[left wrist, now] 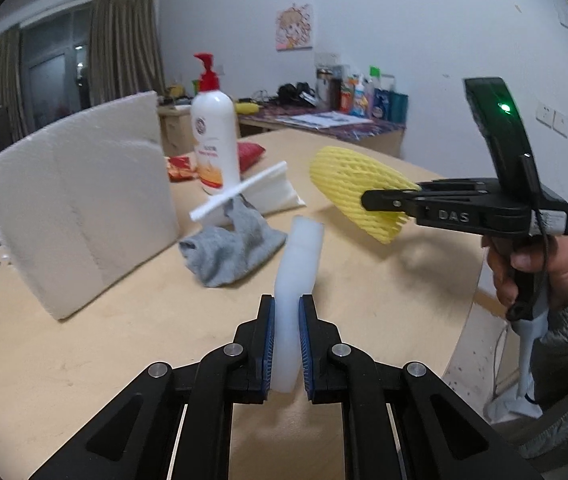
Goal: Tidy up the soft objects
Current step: 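Lift the foam strip with the left gripper while the right gripper grasps and lifts the yellow net, then carry the foam strip and yellow net over the white foam box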
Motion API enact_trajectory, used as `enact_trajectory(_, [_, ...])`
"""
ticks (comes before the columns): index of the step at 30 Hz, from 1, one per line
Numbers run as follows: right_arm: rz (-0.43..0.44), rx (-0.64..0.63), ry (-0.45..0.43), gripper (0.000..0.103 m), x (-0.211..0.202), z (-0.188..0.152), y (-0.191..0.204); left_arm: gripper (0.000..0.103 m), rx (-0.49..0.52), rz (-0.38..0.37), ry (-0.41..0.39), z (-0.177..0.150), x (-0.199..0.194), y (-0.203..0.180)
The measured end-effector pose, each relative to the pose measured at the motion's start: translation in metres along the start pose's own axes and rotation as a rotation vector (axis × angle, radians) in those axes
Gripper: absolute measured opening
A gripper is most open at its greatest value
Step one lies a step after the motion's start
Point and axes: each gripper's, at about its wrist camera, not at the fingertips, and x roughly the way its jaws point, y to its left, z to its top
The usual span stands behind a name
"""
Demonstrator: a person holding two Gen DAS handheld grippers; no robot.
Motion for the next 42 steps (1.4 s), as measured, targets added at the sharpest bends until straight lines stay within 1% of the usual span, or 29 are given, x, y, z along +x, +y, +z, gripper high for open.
enact_trajectory(3, [0.016, 0.0, -0.031, 0.019, -0.008, 0.001, 0.003, 0.013, -0.013, 0.024, -0.025, 0.0, -0.007, 0.002])
enact_trajectory(4, [0.018, -0.003, -0.045, 0.019, -0.011, 0.0, 0.005, 0.013, -0.025, 0.025, -0.03, -0.001, -0.009, 0.003])
enact_trajectory(6, [0.031, -0.013, -0.075, 0.019, -0.016, -0.003, 0.01, 0.013, -0.056, 0.052, -0.046, -0.005, -0.012, 0.005])
enact_trajectory(9, [0.073, -0.007, -0.098, 0.019, -0.018, -0.007, 0.014, 0.013, -0.077, 0.092, -0.102, -0.013, -0.024, 0.007])
enact_trajectory(10, [0.084, -0.009, -0.1, 0.019, -0.018, -0.008, 0.016, 0.013, -0.083, 0.115, -0.119, -0.015, -0.029, 0.008])
enact_trajectory(15, [0.132, -0.033, -0.106, 0.019, -0.019, -0.011, 0.031, 0.013, -0.111, 0.166, -0.168, -0.018, -0.05, 0.014])
enact_trajectory(17, [0.144, -0.041, -0.105, 0.019, -0.02, -0.009, 0.034, 0.013, -0.123, 0.174, -0.176, -0.018, -0.058, 0.017])
enact_trajectory(20, [0.158, -0.056, -0.12, 0.019, -0.025, -0.003, 0.042, 0.013, -0.142, 0.209, -0.192, -0.017, -0.07, 0.022])
enact_trajectory(24, [0.167, -0.086, -0.147, 0.019, -0.032, 0.008, 0.053, 0.013, -0.156, 0.252, -0.222, -0.014, -0.088, 0.027])
enact_trajectory(27, [0.174, -0.102, -0.169, 0.019, -0.038, 0.017, 0.061, 0.013, -0.152, 0.303, -0.246, -0.007, -0.1, 0.028])
enact_trajectory(29, [0.186, -0.112, -0.178, 0.019, -0.04, 0.023, 0.065, 0.013, -0.176, 0.337, -0.265, -0.002, -0.11, 0.031])
enact_trajectory(35, [0.194, -0.149, -0.203, 0.019, -0.047, 0.035, 0.077, 0.013, -0.182, 0.382, -0.288, 0.01, -0.132, 0.038])
enact_trajectory(40, [0.225, -0.173, -0.218, 0.019, -0.055, 0.043, 0.085, 0.013, -0.196, 0.39, -0.28, 0.019, -0.14, 0.047])
enact_trajectory(42, [0.219, -0.184, -0.229, 0.019, -0.057, 0.048, 0.089, 0.013, -0.209, 0.4, -0.292, 0.024, -0.144, 0.049])
